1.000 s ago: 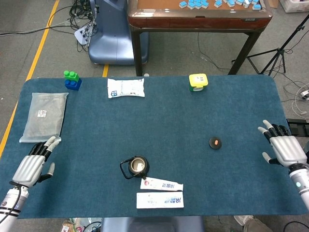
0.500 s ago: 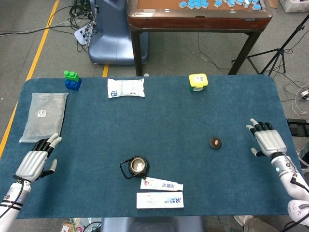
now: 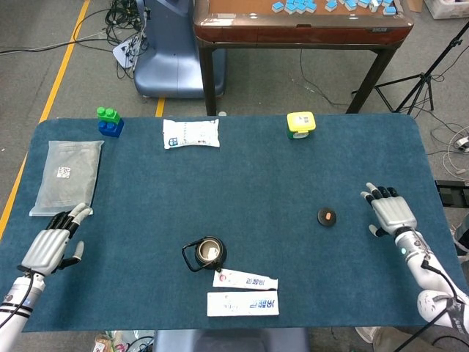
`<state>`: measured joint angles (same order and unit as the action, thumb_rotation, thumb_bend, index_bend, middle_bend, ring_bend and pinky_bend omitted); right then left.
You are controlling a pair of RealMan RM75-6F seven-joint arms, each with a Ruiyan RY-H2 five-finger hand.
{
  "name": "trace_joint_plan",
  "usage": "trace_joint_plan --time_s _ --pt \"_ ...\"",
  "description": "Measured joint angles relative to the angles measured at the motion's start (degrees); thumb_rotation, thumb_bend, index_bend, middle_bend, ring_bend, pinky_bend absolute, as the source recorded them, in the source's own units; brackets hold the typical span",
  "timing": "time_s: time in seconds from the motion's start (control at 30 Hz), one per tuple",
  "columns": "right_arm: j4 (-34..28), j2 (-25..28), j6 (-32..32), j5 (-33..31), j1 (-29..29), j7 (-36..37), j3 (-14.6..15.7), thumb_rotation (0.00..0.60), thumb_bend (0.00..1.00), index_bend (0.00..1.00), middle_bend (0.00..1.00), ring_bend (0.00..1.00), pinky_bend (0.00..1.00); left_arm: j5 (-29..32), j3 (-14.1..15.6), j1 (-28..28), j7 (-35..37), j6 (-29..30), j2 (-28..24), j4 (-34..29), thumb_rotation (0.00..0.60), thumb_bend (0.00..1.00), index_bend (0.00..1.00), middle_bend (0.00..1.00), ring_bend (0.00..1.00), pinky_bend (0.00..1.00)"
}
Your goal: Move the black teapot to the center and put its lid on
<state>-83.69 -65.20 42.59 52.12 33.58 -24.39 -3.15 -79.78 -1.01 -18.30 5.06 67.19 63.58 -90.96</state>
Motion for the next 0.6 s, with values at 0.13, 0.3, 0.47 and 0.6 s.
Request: trace_joint_plan --time_s 0.13,0.3,0.47,0.6 --pt "1.42 -1.75 -0.97 -0.91 1.19 -0.97 0.33 0.600 0.32 0.12 0.00 0.00 0.00 -0.20 0.02 0.00 0.80 -0.26 0.09 0.68 0.600 0.58 0.00 0.00 0.00 0.00" --pt "2.58 -3.99 -1.29 -3.24 3.10 -2.87 0.86 0.600 0.32 0.12 0.00 0.00 0.00 -0.49 -0.05 -0.11 2.11 -0.69 0.16 1.60 0.600 0.58 0.00 0.00 0.00 0.00" --pt "2.68 -5.21 -0.72 -4.59 4.21 -4.27 1.35 0.600 0.32 0.12 0.00 0.00 0.00 -0.79 0.01 -0.07 3.59 -1.00 0.34 2.73 0.600 0.58 0.00 0.00 0.00 0.00" --pt "2.72 -6.17 -0.45 -5.57 5.14 -5.23 1.78 0.600 0.31 0.12 0.00 0.00 0.00 -1.00 0.05 0.13 4.75 -0.94 0.41 3.52 0.600 0.58 0.00 0.00 0.00 0.00"
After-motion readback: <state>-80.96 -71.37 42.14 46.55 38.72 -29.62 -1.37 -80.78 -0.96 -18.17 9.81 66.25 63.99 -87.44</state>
